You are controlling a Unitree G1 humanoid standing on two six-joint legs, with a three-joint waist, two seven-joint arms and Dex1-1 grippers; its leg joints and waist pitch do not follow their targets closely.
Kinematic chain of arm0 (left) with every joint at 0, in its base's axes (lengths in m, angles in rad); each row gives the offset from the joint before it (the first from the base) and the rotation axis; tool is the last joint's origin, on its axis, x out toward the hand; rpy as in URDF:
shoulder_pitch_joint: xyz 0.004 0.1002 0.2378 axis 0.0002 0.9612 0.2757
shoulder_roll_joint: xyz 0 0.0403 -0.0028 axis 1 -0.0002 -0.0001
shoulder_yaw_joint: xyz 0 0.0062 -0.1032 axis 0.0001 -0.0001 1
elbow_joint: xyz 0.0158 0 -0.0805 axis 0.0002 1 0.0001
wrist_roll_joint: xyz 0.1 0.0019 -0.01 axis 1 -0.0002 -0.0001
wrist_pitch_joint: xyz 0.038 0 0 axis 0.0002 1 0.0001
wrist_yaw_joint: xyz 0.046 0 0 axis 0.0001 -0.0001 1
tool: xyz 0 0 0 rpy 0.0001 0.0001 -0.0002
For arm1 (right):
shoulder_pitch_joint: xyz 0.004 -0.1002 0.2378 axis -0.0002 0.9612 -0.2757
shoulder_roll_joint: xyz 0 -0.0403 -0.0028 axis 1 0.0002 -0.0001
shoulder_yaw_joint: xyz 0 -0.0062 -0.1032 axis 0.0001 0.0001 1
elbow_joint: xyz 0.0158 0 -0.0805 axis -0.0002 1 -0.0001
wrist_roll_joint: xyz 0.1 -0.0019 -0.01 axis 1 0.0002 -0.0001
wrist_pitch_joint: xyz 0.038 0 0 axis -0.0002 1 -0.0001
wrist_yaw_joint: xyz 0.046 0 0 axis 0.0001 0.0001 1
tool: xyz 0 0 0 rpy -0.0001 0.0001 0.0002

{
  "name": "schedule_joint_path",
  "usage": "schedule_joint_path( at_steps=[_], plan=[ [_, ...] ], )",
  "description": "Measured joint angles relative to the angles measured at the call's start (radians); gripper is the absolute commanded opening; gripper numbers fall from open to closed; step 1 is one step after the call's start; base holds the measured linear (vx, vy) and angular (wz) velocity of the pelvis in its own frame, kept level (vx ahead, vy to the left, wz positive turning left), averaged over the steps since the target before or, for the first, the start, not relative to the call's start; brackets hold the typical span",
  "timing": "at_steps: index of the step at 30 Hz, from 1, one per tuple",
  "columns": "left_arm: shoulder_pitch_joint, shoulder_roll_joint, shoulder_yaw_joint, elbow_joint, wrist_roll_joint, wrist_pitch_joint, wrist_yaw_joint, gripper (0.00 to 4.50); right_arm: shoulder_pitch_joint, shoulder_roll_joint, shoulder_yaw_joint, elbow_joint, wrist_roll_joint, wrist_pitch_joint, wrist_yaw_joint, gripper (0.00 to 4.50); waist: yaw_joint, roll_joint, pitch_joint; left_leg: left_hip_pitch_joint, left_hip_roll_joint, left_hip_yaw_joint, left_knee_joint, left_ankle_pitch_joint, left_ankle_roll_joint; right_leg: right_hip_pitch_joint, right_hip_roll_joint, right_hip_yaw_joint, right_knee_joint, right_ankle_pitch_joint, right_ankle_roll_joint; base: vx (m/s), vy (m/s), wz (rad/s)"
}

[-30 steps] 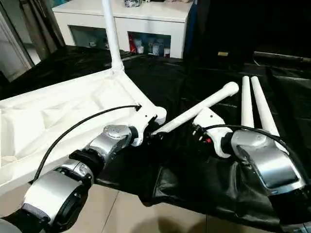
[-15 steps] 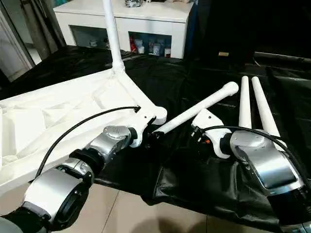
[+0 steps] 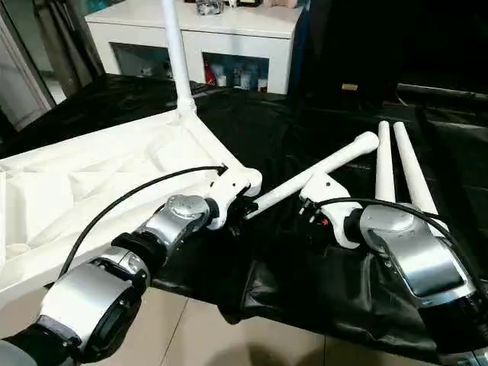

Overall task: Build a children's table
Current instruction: Rotate table base

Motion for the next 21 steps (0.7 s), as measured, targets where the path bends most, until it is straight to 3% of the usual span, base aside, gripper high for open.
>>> schedule_joint_path(
  at_steps=[1, 6, 21],
  plan=[
    [0.0, -0.002, 0.0, 0.0, 0.0, 0.002, 0.0, 1.26, 0.0, 0.0, 0.0, 0.0, 0.0, 0.0, 0.0, 4.5, -0.002, 0.0, 0.0, 0.0, 0.0, 0.0, 0.0, 0.0, 0.0, 0.0, 0.0, -0.001, -0.001, 0.0, 0.0, 0.0, 0.0, 0.0],
    [0.0, -0.001, 0.016, 0.005, 0.0, 0.01, 0.006, 1.68, 0.0, 0.0, 0.0, 0.0, 0.0, 0.0, 0.0, 4.5, -0.011, 0.001, 0.0, -0.001, 0.001, -0.001, 0.0, 0.0, 0.0, 0.003, -0.001, -0.009, -0.006, 0.0, 0.0, 0.0, 0.0, 0.0],
    [0.0, -0.002, 0.018, 0.017, 0.017, 0.007, 0.04, 1.68, 0.0, 0.001, 0.0, 0.001, -0.001, 0.0, 0.0, 4.5, -0.014, 0.005, -0.003, -0.002, 0.002, -0.008, -0.001, 0.001, 0.002, 0.007, -0.001, -0.012, -0.007, 0.0, 0.0, 0.0, 0.0, 0.0]
  ],
)
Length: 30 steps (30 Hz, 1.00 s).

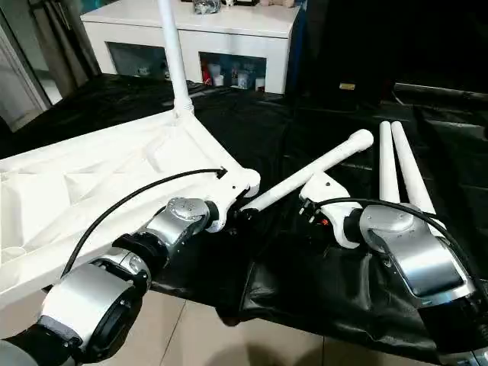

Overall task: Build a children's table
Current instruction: Rotate table base

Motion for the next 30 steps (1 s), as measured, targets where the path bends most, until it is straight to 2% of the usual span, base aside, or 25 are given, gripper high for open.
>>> schedule_joint_path(
  at_steps=[9, 10, 16, 25, 27, 30],
  plan=[
    [0.0, -0.002, -0.022, 0.0, 0.037, -0.011, 0.012, 1.68, 0.0, 0.0, 0.0, 0.0, 0.0, 0.0, 0.0, 4.5, -0.001, 0.004, -0.002, 0.001, 0.0, 0.0, 0.0, 0.0, -0.001, 0.001, 0.0, 0.0, 0.0, 0.0, 0.0, 0.0, 0.0, 0.0],
    [0.0, -0.002, -0.022, 0.001, 0.04, -0.011, 0.012, 1.9, 0.0, 0.0, 0.0, 0.0, 0.0, 0.0, 0.0, 4.5, -0.002, 0.004, -0.002, 0.001, 0.0, 0.0, 0.0, 0.0, -0.001, 0.001, 0.0, 0.0, 0.0, 0.0, 0.0, 0.0, 0.0, 0.0],
    [0.016, -0.004, -0.021, 0.013, 0.048, 0.001, 0.007, 2.33, 0.0, 0.0, 0.0, 0.0, 0.0, 0.0, 0.0, 4.5, -0.002, 0.004, -0.002, 0.0, 0.0, -0.001, 0.0, -0.001, -0.001, 0.0, 0.0, -0.001, 0.0, 0.0, 0.0, 0.0, 0.0, 0.0],
    [0.016, -0.008, -0.008, 0.014, 0.048, 0.0, 0.025, 2.33, 0.0, 0.0, 0.0, 0.0, -0.001, 0.0, 0.0, 4.5, -0.002, 0.004, -0.002, 0.0, 0.0, -0.001, 0.0, -0.001, -0.001, 0.0, 0.0, -0.001, 0.0, 0.0, 0.0, 0.0, 0.0, 0.0],
    [0.016, -0.008, -0.002, 0.014, 0.048, 0.0, 0.025, 2.06, 0.0, 0.0, 0.0, 0.0, -0.001, 0.0, 0.0, 4.5, -0.003, 0.004, -0.002, 0.0, 0.0, -0.001, 0.0, -0.001, -0.001, 0.0, 0.0, -0.001, 0.0, 0.0, 0.0, 0.0, 0.0, 0.0],
    [0.016, -0.009, 0.003, 0.014, 0.044, 0.0, 0.025, 1.92, 0.0, 0.0, 0.0, 0.0, -0.004, 0.0, 0.0, 4.5, -0.002, 0.004, -0.002, 0.0, 0.0, -0.001, -0.001, -0.001, -0.001, 0.0, 0.0, -0.001, 0.0, 0.0, 0.0, 0.0, 0.0, 0.0]
  ],
)
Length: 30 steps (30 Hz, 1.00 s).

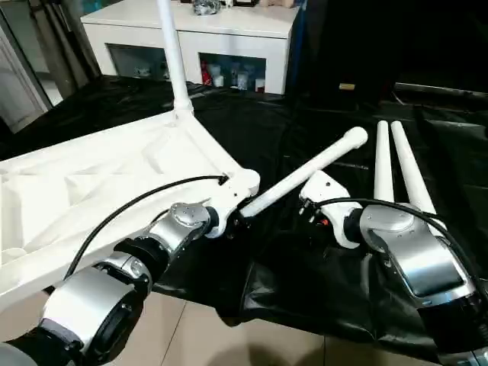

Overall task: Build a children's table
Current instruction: Rotate table base

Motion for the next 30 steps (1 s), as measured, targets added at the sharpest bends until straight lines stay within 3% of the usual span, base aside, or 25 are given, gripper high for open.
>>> schedule_joint_path(
  at_steps=[8, 18, 21, 26, 30],
  plan=[
    [0.001, 0.002, 0.017, 0.0, -0.012, 0.003, -0.002, 1.4, 0.0, 0.0, 0.0, 0.0, -0.005, -0.001, 0.0, 4.5, 0.0, 0.0, 0.0, 0.0, 0.0, 0.0, -0.001, 0.0, 0.0, -0.001, 0.0, 0.0, 0.0, 0.0, 0.0, 0.0, 0.0, 0.0],
    [0.005, 0.028, 0.016, -0.003, -0.005, -0.043, 0.001, 1.36, -0.003, 0.009, -0.001, 0.012, -0.021, -0.023, -0.019, 4.5, 0.0, -0.001, 0.001, -0.001, 0.0, 0.0, -0.003, 0.001, 0.001, -0.002, 0.0, 0.0, 0.0, 0.0, 0.0, 0.0, 0.0, 0.0],
    [0.006, 0.058, 0.018, -0.033, -0.008, -0.079, -0.028, 1.35, -0.025, 0.046, -0.013, 0.056, -0.026, -0.056, -0.05, 4.5, 0.001, 0.0, 0.001, -0.002, 0.0, -0.001, -0.003, 0.001, 0.002, -0.004, 0.0, 0.0, 0.0, 0.0, 0.0, 0.0, 0.0, 0.0],
    [0.012, 0.093, 0.038, -0.143, -0.042, -0.104, -0.101, 1.35, -0.093, 0.097, -0.082, 0.085, -0.012, -0.143, -0.097, 4.5, 0.009, 0.0, 0.001, -0.002, 0.0, -0.002, -0.004, 0.002, 0.003, -0.005, -0.001, 0.002, 0.002, 0.0, 0.0, 0.0, 0.0, 0.0],
    [0.065, 0.173, 0.048, -0.38, -0.101, -0.038, -0.23, 1.35, -0.162, 0.108, -0.119, 0.177, -0.013, -0.297, -0.124, 4.5, 0.021, -0.004, 0.003, -0.004, 0.0, 0.0, -0.005, 0.002, 0.003, -0.011, -0.003, 0.005, 0.013, -0.003, -0.001, 0.0, 0.0, 0.0]
  ],
)
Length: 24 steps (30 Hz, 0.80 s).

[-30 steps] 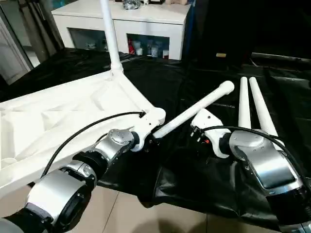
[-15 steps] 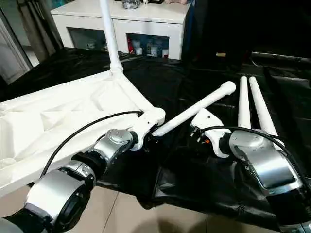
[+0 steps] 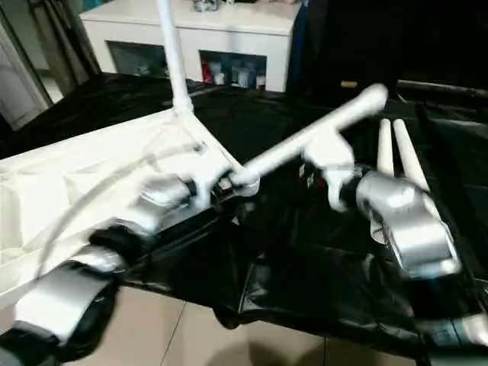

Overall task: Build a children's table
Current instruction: Rotate table base

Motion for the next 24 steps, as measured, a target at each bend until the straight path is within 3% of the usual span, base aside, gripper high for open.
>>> schedule_joint_path(
  at_steps=[6, 9, 11, 14, 19, 24],
  plan=[
    [0.081, 0.111, 0.007, -0.255, -0.048, 0.147, -0.129, 1.35, -0.067, -0.068, 0.048, 0.115, -0.125, -0.222, -0.003, 4.5, 0.034, -0.002, 0.001, 0.004, 0.0, 0.008, -0.001, 0.0, 0.0, -0.003, 0.0, 0.009, 0.009, -0.004, -0.001, 0.0, 0.0, 0.0],
    [0.15, 0.201, 0.007, -0.383, -0.053, 0.251, -0.178, 1.35, -0.141, -0.099, 0.109, 0.238, -0.236, -0.415, -0.032, 4.5, 0.037, -0.003, 0.002, 0.003, -0.001, 0.013, 0.002, 0.0, -0.001, -0.016, 0.0, 0.017, 0.02, -0.004, -0.001, 0.0, 0.0, 0.0],
    [0.174, 0.244, 0.009, -0.435, -0.053, 0.31, -0.197, 1.35, -0.183, -0.121, 0.129, 0.311, -0.311, -0.513, -0.075, 4.5, 0.039, -0.003, 0.002, 0.003, 0.0, 0.013, 0.003, 0.0, -0.002, -0.017, 0.0, 0.018, 0.022, -0.004, -0.002, 0.0, 0.0, 0.0],
    [0.183, 0.285, 0.012, -0.502, -0.061, 0.365, -0.227, 1.35, -0.225, -0.138, 0.157, 0.376, -0.383, -0.601, -0.13, 4.5, 0.043, -0.003, 0.003, 0.004, 0.0, 0.014, 0.004, -0.003, -0.006, -0.014, 0.0, 0.02, 0.023, -0.004, -0.002, 0.0, 0.0, 0.0],
    [0.177, 0.385, 0.029, -0.6, -0.097, 0.463, -0.3, 1.35, -0.323, -0.143, 0.25, 0.572, -0.492, -0.749, -0.14, 4.5, 0.036, 0.0, 0.005, 0.005, 0.0, 0.014, 0.008, -0.003, -0.006, -0.014, 0.0, 0.023, 0.029, -0.004, -0.002, 0.0, 0.0, 0.0],
    [0.181, 0.446, 0.035, -0.705, -0.133, 0.543, -0.367, 1.35, -0.406, -0.114, 0.304, 0.769, -0.604, -0.83, -0.25, 4.5, 0.035, 0.006, 0.008, 0.005, 0.0, 0.013, 0.01, -0.003, -0.007, -0.015, 0.0, 0.024, 0.034, -0.006, -0.005, 0.0, 0.0, 0.0]
  ],
)
